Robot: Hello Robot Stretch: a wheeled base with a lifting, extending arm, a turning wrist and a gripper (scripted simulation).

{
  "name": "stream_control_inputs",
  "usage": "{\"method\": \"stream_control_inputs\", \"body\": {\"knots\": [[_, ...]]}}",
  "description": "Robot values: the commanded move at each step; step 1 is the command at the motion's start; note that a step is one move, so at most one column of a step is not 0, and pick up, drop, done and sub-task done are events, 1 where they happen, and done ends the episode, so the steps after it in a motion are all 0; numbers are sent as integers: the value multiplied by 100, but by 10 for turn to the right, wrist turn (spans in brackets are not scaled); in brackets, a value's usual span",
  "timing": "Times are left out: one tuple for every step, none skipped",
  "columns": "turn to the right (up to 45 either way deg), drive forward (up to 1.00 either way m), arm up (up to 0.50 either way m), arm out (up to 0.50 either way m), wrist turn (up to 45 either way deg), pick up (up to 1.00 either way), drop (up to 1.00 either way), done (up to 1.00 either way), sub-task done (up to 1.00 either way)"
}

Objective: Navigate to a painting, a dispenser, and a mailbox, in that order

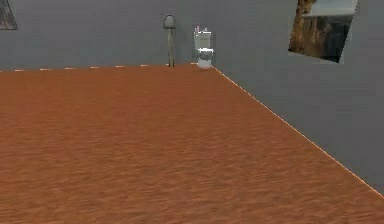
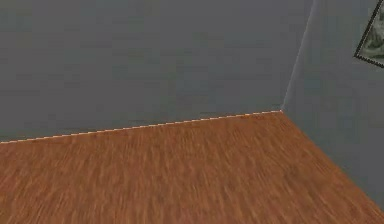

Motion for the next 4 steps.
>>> {"method": "stream_control_inputs", "body": {"knots": [[0,100,0,0,0,0,0,0,0],[0,100,0,0,0,0,0,0,0],[0,100,0,0,0,0,0,0,0],[0,100,0,0,0,0,0,0,0]]}}
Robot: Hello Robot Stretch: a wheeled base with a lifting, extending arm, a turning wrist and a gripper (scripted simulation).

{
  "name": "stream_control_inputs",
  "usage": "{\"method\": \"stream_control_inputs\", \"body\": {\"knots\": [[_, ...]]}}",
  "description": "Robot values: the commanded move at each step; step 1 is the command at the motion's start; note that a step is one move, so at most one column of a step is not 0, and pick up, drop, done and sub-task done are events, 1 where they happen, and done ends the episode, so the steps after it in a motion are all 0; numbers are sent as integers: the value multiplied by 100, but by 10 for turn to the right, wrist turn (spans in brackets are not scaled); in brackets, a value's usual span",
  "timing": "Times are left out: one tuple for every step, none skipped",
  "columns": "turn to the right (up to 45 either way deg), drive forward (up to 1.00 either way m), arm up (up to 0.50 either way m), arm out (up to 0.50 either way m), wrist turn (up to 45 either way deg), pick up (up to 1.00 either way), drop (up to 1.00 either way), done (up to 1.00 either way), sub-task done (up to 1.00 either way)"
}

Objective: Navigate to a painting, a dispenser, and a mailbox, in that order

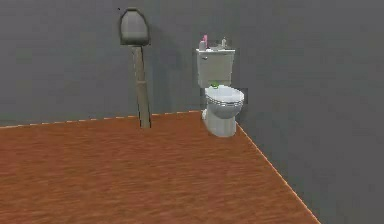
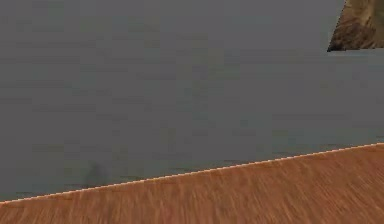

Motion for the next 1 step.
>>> {"method": "stream_control_inputs", "body": {"knots": [[0,100,0,0,0,0,0,0,0]]}}
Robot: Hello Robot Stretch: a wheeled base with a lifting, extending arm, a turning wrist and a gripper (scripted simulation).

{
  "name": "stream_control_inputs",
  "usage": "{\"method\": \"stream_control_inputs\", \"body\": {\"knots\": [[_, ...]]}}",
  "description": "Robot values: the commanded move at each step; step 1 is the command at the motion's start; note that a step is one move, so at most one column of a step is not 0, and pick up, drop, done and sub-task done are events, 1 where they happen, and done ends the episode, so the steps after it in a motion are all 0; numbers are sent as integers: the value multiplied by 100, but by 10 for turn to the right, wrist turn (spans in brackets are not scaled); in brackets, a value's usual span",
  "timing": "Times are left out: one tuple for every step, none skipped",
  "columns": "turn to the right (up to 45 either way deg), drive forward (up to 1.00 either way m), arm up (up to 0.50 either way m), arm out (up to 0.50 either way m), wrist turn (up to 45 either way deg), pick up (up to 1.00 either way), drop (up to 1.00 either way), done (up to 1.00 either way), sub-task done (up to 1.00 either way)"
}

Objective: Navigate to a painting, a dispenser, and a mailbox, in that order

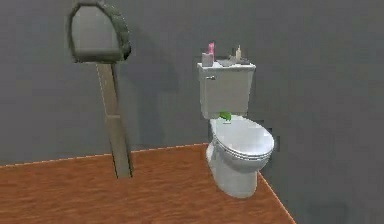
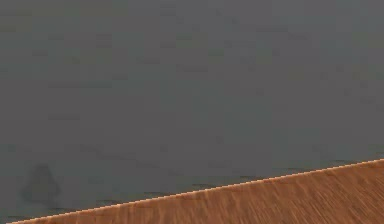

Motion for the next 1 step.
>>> {"method": "stream_control_inputs", "body": {"knots": [[30,0,0,0,0,0,0,0,0]]}}
